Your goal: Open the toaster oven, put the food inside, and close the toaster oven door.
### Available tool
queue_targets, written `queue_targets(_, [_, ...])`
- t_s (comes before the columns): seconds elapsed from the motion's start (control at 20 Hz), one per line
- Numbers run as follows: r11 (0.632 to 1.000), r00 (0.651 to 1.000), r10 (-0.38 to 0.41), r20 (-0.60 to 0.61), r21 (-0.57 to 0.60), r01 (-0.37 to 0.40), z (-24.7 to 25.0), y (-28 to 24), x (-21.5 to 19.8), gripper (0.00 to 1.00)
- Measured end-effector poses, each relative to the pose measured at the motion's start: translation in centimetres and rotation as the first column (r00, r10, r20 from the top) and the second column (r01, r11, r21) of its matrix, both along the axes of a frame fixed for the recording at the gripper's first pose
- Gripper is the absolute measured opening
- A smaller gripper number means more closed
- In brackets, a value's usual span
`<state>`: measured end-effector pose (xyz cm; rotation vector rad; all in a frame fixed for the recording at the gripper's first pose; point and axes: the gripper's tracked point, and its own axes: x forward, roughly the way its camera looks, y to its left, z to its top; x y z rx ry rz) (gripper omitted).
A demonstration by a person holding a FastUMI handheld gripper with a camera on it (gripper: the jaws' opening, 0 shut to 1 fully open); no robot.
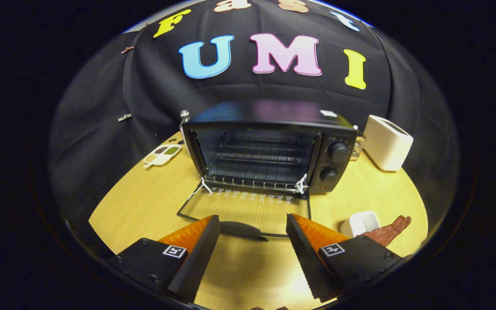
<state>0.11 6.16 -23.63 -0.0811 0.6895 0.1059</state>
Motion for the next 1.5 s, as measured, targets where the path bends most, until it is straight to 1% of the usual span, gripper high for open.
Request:
queue_targets(0.2, [0.999, 0.995, 0.021, 0.099, -0.035, -0.017, 5.5, -3.6, 1.0, 0.97])
queue_targets(0.3, [0.999, 0.990, 0.032, 0.139, -0.045, -0.026, 7.2, -5.6, 1.6, 0.96])
queue_targets(0.45, [0.997, 0.990, 0.043, 0.131, -0.074, -0.034, 7.6, -9.2, 2.0, 0.98])
queue_targets(0.85, [0.997, 0.995, 0.044, 0.094, -0.061, -0.039, 9.2, -18.9, 2.7, 0.98])
queue_targets(1.0, [0.998, 0.997, 0.037, 0.065, -0.050, -0.034, 8.5, -22.4, 2.7, 0.98])
queue_targets(1.2, [1.000, 0.999, 0.030, -0.014, -0.009, -0.030, 6.5, -25.7, 2.1, 0.98])
queue_targets(1.4, [0.996, 0.992, 0.040, -0.123, 0.081, -0.030, 3.7, -27.2, 1.2, 0.98])
queue_targets(1.5, [0.990, 0.981, 0.038, -0.189, 0.138, -0.012, 2.3, -27.7, 0.4, 0.99])
